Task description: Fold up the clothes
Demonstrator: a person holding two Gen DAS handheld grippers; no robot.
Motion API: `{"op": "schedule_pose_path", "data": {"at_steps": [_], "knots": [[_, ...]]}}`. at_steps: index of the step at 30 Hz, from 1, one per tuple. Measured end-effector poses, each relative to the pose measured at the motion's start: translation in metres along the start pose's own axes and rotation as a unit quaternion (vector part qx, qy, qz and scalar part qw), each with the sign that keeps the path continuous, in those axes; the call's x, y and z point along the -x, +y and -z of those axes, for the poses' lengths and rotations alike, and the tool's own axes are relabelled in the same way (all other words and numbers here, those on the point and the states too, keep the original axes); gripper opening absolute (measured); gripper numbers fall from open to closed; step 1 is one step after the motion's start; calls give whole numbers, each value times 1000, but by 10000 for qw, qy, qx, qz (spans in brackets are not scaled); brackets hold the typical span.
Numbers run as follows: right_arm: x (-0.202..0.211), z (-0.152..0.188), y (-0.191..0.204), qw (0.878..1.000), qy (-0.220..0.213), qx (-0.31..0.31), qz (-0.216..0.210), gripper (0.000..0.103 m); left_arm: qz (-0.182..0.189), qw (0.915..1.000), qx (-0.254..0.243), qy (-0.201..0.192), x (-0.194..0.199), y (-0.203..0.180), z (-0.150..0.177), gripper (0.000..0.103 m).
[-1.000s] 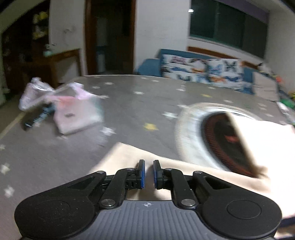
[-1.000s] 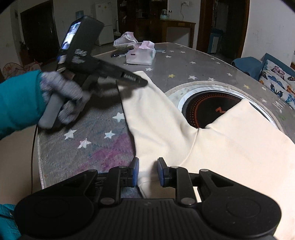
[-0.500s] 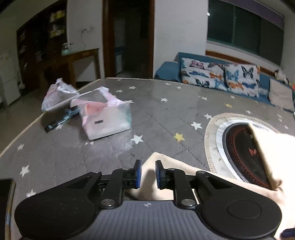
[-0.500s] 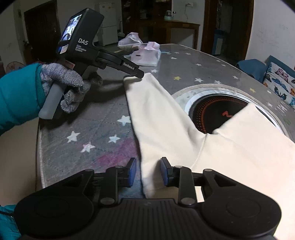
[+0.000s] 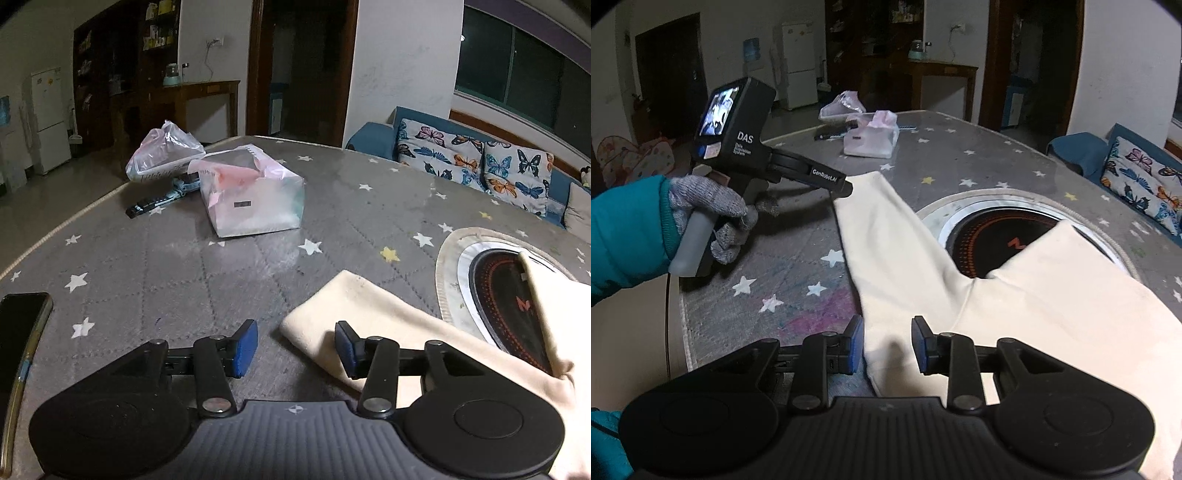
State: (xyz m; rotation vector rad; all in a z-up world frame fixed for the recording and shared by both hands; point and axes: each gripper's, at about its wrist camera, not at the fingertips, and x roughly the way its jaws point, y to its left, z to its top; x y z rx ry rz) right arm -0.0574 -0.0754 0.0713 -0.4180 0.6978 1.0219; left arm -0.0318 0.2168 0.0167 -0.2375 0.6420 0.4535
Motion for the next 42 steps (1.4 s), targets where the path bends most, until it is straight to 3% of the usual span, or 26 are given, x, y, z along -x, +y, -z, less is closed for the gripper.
{"op": "schedule_pose_path", "data": {"at_steps": [1,3,9,12,15,19,24,31,33,36,37,42], "knots": [[3,1,-1,10000,-21,-23,28,28,43,10000,10,-8,-1,0,0,20],[8,2,-3,9999,-64,-76,76,28,171,9997,190,5,0,4,-2,9],[30,9,-17,9984,-274,-373,339,28,817,9954,356,-354,32,-14,-18,6],[44,16,-29,9961,-382,-590,532,28,1394,9882,255,-573,59,-41,-29,6],[59,25,-42,9926,-478,-840,740,28,2000,9768,71,-761,88,-75,-36,6],[80,42,-62,9851,-598,-1253,1012,28,2856,9543,-198,-863,122,-122,-38,6],[102,68,-86,9734,-690,-1779,1266,28,3612,9278,-561,-749,138,-180,-22,6],[118,105,-107,9577,-605,-2301,1620,28,4205,9027,-896,164,118,-247,29,9],[123,113,-111,9537,-600,-2412,1694,28,4208,9004,-1051,351,114,-254,41,11],[129,121,-117,9484,-615,-2568,1754,28,4121,9007,-1267,533,109,-254,55,26],[129,122,-118,9473,-622,-2609,1751,28,4063,9031,-1292,505,108,-248,56,32],[120,121,-121,9475,-605,-2698,1607,28,3652,9194,-1431,285,106,-207,59,41]]}}
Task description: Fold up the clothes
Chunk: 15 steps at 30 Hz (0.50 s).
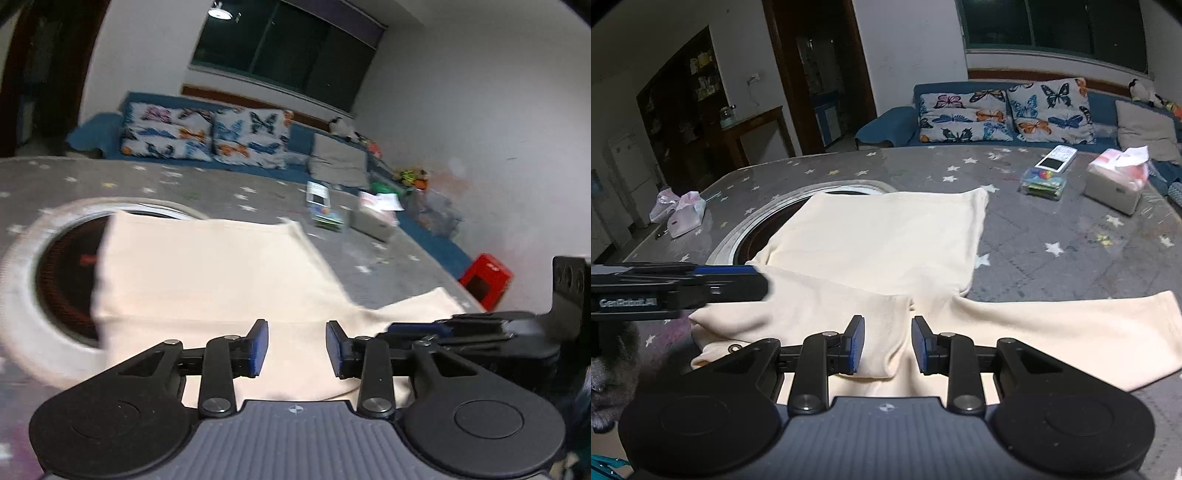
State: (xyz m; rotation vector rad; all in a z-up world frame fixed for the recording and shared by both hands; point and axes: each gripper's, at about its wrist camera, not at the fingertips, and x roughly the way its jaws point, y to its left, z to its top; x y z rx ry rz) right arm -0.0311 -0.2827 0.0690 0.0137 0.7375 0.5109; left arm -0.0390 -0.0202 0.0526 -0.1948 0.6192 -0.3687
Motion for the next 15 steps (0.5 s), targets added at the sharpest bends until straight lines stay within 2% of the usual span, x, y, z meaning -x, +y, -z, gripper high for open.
{"op": "schedule_pose_path", "data": {"at_steps": [7,11,14,15], "knots": [[-29,-1,3,9997,170,36,167,28,-845,9951,-493,134,31,29,29,43],[-42,-2,0,9993,258,24,265,26,-1048,9925,-596,174,40,40,41,43],[-47,-2,3,9991,315,59,291,16,-1105,9919,-586,207,43,48,45,43],[-47,-2,4,9990,318,85,306,9,-1100,9919,-593,213,42,49,46,43]]}}
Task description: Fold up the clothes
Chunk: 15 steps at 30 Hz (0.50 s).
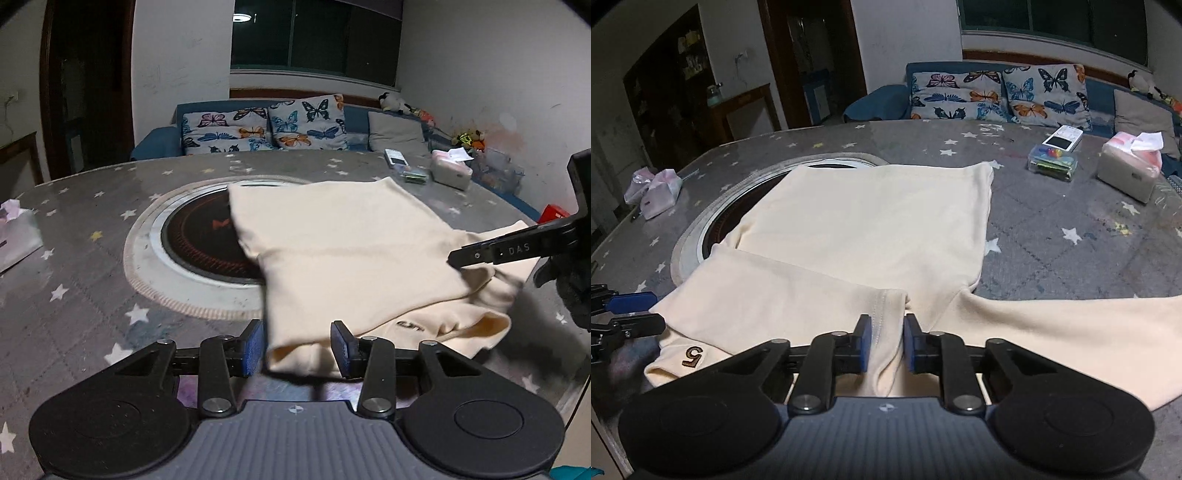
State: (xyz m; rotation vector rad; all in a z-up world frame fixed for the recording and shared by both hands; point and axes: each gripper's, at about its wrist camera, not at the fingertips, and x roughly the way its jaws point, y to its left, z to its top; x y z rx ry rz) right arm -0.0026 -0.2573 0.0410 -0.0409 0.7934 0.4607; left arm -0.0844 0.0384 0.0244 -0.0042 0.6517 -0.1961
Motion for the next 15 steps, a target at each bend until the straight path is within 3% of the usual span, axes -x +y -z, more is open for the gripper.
{"op": "schedule_pose_path", "data": {"at_steps": [5,10,15], "knots": [[11,-4,8,9996,-188,182,97,6,22,9999,-98,2,-1,2,2,41],[15,-8,10,9994,-251,179,177,6,53,9997,-232,-30,-3,1,6,17],[16,-11,12,9994,-296,130,117,6,5,9996,-232,-179,4,1,3,10]]}}
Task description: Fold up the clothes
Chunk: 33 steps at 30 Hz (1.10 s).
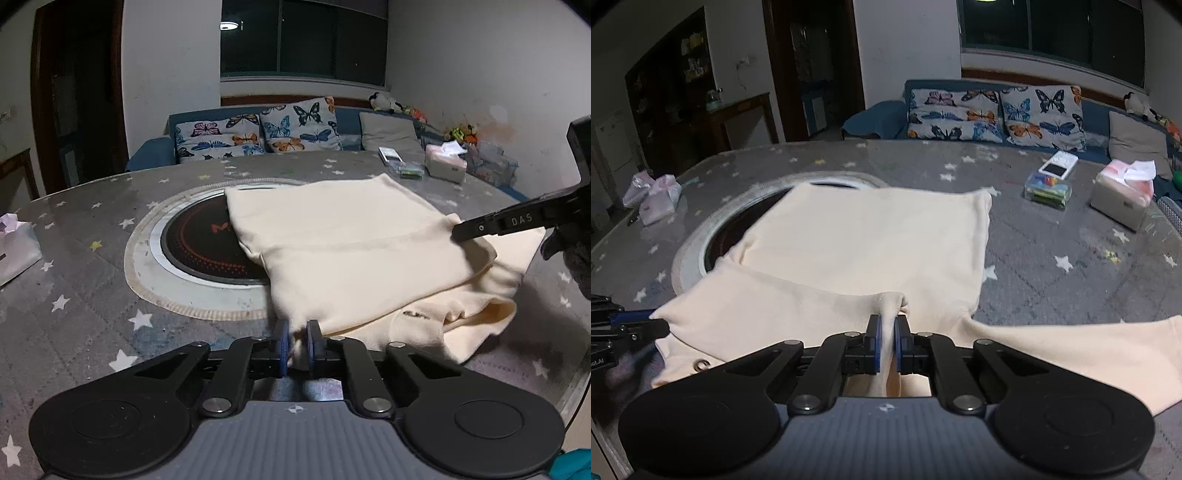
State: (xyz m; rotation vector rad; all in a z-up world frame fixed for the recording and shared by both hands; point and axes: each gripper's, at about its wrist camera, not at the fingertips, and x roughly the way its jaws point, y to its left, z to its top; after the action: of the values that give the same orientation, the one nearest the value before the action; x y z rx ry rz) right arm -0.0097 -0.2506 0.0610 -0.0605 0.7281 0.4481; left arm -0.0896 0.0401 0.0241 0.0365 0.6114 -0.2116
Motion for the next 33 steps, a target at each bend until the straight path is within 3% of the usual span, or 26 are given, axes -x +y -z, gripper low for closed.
{"op": "schedule_pose_path", "data": {"at_steps": [5,9,16,23,33], "knots": [[-1,0,0,10000,26,-49,0,8,31,9995,264,142,0,6,2,10],[-12,10,-7,9995,273,-152,77,13,52,9989,388,260,2,10,0,17],[15,13,-21,9996,24,-206,184,15,108,9991,404,0,6,9,-27,18],[36,33,-69,9929,1,-840,839,15,556,9978,370,-6,-22,-20,-50,18],[65,53,-150,9662,-212,-1687,1940,16,1165,9930,-151,152,-64,-88,-71,18]]}}
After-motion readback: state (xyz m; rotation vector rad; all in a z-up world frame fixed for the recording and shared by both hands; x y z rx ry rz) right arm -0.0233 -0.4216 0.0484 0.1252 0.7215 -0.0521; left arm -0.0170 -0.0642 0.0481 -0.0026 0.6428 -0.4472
